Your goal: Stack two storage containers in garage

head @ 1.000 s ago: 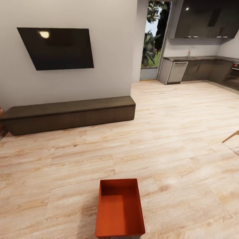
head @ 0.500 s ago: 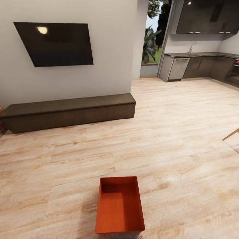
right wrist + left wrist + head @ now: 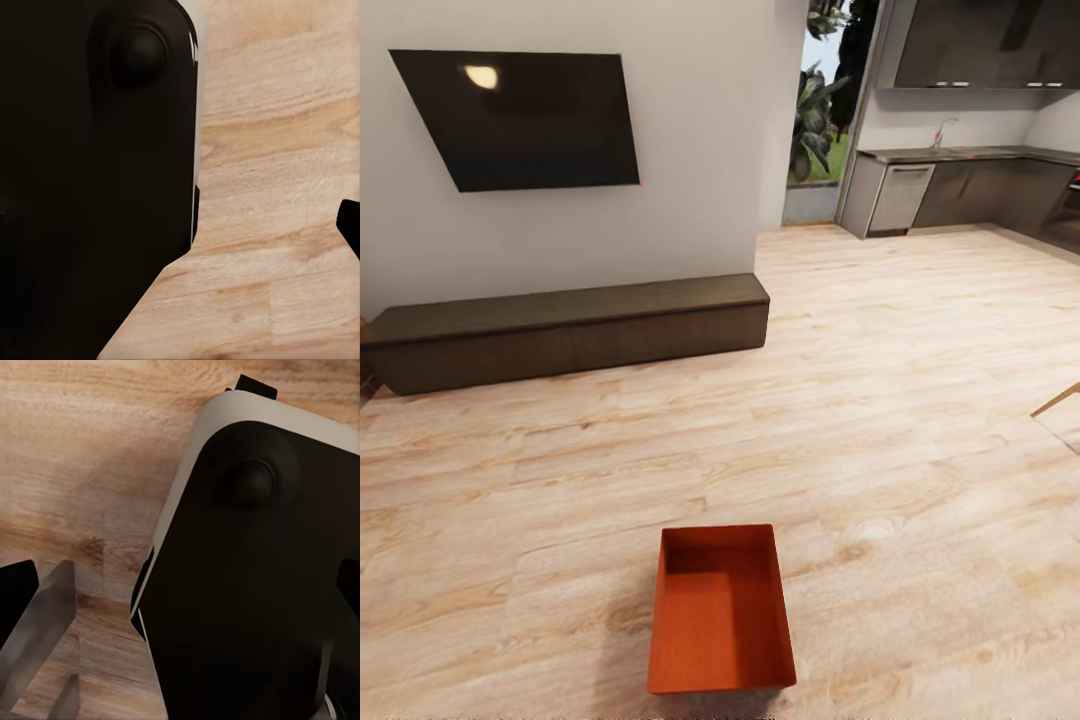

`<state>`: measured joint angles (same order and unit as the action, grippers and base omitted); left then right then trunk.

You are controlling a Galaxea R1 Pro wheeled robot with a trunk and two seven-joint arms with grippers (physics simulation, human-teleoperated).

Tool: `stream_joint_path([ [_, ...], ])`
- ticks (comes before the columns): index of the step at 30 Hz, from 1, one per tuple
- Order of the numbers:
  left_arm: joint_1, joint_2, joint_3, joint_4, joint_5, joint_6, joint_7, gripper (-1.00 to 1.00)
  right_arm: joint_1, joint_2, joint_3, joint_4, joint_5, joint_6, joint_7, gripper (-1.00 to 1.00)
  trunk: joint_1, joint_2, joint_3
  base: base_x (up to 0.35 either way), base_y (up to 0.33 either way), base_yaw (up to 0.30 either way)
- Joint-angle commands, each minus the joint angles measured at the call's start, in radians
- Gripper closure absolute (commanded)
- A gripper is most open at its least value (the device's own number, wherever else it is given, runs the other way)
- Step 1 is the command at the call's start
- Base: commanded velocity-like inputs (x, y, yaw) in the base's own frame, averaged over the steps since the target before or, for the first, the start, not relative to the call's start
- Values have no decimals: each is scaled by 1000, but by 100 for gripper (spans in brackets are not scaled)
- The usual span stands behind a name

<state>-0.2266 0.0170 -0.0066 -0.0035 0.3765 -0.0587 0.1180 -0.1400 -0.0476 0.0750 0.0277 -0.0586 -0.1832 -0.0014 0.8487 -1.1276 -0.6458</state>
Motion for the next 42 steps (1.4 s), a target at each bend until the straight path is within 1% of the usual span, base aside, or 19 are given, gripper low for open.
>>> stream_joint_path([
  [1, 0, 0, -1, 0, 4, -3, 2, -100, -1, 0, 8, 3, -6, -6, 0, -100, 0, 0, -2, 0, 0, 0],
  [42, 0, 3, -2, 0, 7, -2, 2, -100, -1, 0, 7, 3, -7, -9, 0, -100, 0, 0, -68, 0, 0, 0],
])
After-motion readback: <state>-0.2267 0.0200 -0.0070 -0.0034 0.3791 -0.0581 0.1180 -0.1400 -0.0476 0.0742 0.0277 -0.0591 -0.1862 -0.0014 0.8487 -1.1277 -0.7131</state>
